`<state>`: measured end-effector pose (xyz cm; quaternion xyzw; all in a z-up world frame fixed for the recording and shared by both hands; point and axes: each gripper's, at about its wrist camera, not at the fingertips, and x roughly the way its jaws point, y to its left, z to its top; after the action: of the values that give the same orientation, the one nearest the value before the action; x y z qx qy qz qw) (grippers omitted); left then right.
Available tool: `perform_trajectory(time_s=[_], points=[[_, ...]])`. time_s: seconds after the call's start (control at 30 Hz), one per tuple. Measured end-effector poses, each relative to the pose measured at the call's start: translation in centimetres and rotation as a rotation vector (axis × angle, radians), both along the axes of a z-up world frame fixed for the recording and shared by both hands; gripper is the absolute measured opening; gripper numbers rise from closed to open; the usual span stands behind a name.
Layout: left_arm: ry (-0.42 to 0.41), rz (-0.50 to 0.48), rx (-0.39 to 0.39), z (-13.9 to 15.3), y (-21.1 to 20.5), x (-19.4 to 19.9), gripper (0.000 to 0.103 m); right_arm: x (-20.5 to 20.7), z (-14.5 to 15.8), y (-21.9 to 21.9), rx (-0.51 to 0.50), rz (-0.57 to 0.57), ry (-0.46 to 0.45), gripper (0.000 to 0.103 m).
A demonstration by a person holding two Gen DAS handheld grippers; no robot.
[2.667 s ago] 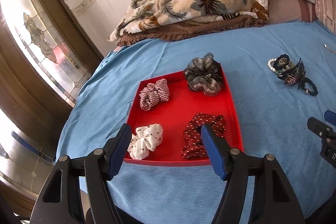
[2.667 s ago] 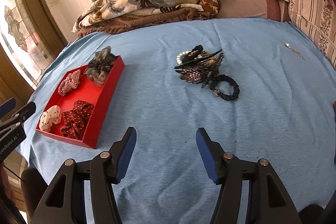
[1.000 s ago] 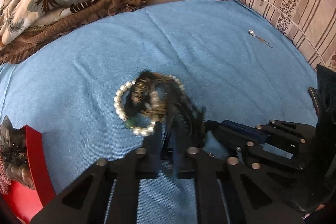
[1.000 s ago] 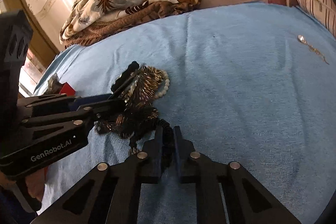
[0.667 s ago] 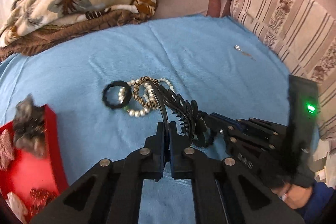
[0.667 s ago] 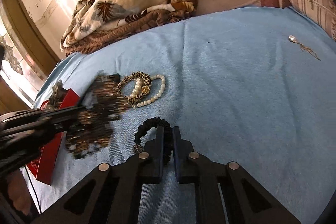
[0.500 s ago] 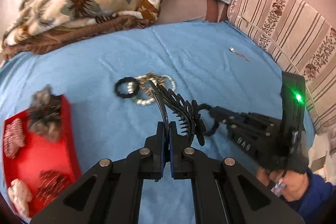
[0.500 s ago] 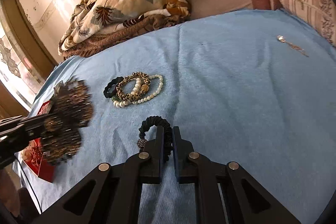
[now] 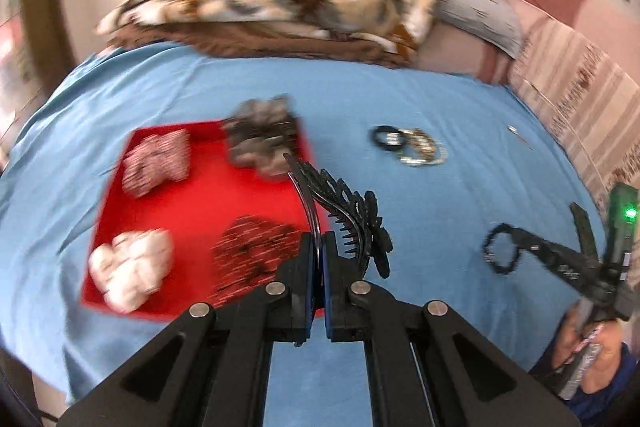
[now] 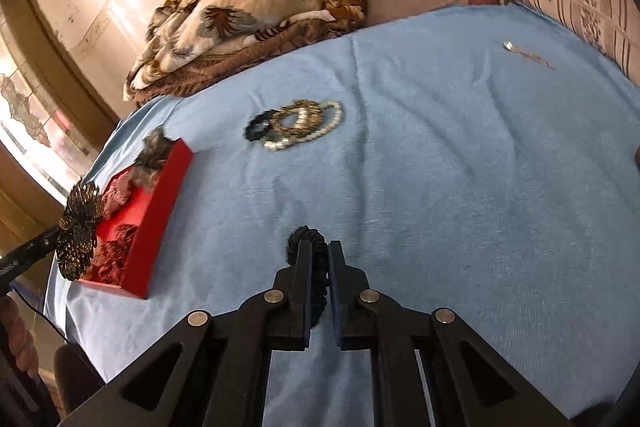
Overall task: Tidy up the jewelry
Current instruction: 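Carry clip into red tray with left tool while right tool carries hair tie there, open both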
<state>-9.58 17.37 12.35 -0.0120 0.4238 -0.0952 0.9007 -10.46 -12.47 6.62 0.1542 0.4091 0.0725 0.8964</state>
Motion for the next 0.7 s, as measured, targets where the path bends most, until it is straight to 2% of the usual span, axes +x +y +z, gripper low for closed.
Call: perform_trajectory(time_s=[0.23, 0.4, 0.53, 0.7], points=[[0.0, 0.154, -0.084, -0.3, 8.0, -0.6, 0.004, -0.3, 3.0, 5.9, -0.056, 0.133, -0.049, 0.009], [-0.024, 0.189, -0.109, -0.3, 11.3, 0.5, 0.004, 1.0, 4.3, 10.9, -0.072, 0.233, -0.06, 0.009], [0.007, 0.186, -0.169, -1.3, 13.3, 2.7, 0.004, 2.4, 4.9, 15.1, -0.073, 0.307, -0.063, 0.009], [0.023, 0.214, -0.148, -2.6, 14.3, 5.0, 0.004, 4.6, 4.7, 19.5, -0.055, 0.364, -0.043, 0.009]])
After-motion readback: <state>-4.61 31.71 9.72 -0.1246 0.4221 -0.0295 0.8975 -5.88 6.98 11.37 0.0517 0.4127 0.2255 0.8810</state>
